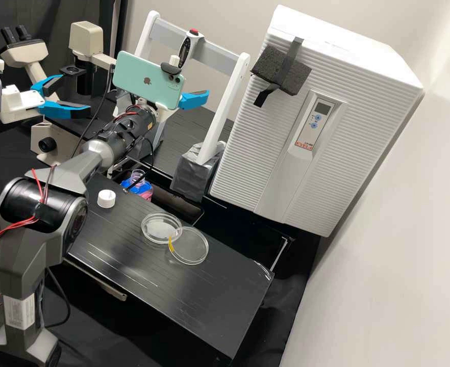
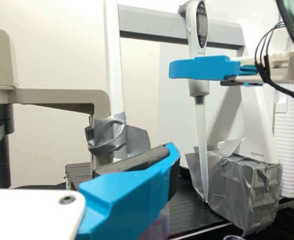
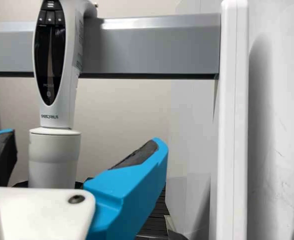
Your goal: Use the pipette
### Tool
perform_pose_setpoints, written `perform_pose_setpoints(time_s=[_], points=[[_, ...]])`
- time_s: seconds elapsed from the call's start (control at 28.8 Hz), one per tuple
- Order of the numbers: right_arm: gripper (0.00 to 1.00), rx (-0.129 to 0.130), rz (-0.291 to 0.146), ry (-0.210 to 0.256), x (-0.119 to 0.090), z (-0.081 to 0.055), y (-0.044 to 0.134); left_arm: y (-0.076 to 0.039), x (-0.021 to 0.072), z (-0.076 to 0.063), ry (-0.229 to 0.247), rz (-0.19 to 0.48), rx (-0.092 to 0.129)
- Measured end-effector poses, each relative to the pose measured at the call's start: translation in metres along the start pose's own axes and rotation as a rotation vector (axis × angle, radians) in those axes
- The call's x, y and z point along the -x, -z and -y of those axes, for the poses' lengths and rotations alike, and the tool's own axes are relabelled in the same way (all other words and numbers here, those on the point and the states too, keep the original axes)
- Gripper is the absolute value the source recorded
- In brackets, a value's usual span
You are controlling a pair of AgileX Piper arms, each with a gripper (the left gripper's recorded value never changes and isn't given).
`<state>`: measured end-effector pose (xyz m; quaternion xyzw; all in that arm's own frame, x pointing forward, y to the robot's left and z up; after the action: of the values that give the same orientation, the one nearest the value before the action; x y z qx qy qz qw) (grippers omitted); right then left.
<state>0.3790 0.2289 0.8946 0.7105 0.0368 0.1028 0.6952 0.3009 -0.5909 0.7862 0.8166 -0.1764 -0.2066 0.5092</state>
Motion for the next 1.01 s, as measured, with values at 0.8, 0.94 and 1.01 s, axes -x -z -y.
perform_pose_setpoints(time_s=[0.8,0.94,1.01], points=[[0.0,-0.001,0.0,0.0,0.0,0.0,0.0,0.0,0.0,0.0,0.0,0.0,0.018],[0.0,-0.001,0.0,0.0,0.0,0.0,0.0,-0.0002,0.0,0.0001,0.001,0.002,0.02],[0.0,-0.001,0.0,0.0,0.0,0.0,0.0,-0.0008,0.0,0.0003,0.004,0.009,0.015]])
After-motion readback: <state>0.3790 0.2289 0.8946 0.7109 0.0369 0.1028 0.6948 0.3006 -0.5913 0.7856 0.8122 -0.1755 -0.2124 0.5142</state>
